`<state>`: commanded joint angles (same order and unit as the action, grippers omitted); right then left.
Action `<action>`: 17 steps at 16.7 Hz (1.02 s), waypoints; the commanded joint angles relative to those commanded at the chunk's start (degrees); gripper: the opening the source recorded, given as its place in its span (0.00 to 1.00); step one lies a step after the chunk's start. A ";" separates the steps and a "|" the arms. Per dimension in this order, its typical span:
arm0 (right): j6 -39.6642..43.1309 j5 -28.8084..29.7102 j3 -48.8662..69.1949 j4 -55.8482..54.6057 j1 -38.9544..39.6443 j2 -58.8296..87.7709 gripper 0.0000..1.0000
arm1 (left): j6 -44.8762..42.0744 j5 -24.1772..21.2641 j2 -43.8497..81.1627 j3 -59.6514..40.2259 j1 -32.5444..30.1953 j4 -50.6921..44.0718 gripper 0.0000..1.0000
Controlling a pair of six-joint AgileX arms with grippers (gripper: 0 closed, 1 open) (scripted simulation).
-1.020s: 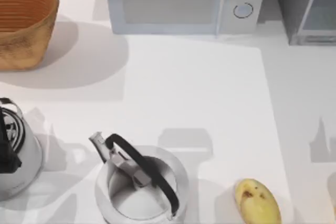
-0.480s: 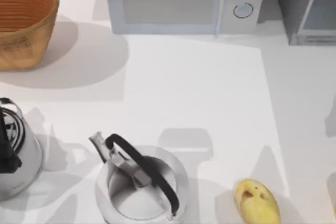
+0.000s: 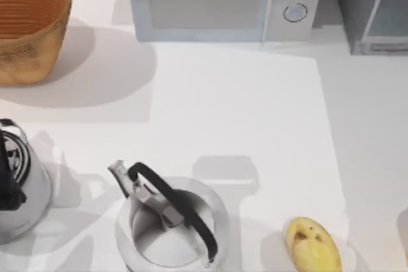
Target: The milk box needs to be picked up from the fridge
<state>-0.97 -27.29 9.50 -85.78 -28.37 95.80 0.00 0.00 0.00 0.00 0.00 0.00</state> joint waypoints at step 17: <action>0.28 5.40 18.11 1.72 4.80 15.83 1.00 | 0.00 0.00 0.00 0.00 0.00 0.00 1.00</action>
<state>-0.69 -21.88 27.60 -84.06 -23.58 111.63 0.00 0.00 0.00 0.00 0.00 0.00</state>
